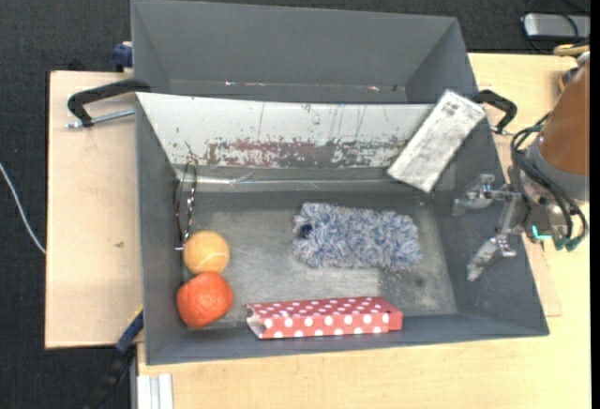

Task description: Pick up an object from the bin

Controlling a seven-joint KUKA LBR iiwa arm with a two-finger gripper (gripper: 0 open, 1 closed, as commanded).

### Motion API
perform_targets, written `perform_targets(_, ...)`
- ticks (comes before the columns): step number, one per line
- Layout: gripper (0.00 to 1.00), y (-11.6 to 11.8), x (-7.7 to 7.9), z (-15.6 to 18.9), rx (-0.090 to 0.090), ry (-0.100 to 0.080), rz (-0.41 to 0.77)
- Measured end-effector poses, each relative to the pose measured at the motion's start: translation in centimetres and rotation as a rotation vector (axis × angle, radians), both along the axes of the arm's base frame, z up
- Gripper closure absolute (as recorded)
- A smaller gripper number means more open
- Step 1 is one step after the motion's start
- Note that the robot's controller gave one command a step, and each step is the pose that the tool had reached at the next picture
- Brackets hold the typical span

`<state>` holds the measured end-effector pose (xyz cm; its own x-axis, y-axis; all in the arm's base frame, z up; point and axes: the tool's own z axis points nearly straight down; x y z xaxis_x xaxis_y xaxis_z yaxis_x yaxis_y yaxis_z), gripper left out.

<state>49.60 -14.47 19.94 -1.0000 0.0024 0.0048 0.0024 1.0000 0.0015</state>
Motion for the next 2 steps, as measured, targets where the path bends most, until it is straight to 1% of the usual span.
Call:
perform_targets(1, 0.00, 0.1, 0.1, 0.3, -0.001, -0.006, 0.002)
perform_targets(2, 1.00, 2.2, 3.1, -12.7, -0.002, -0.012, -0.038)
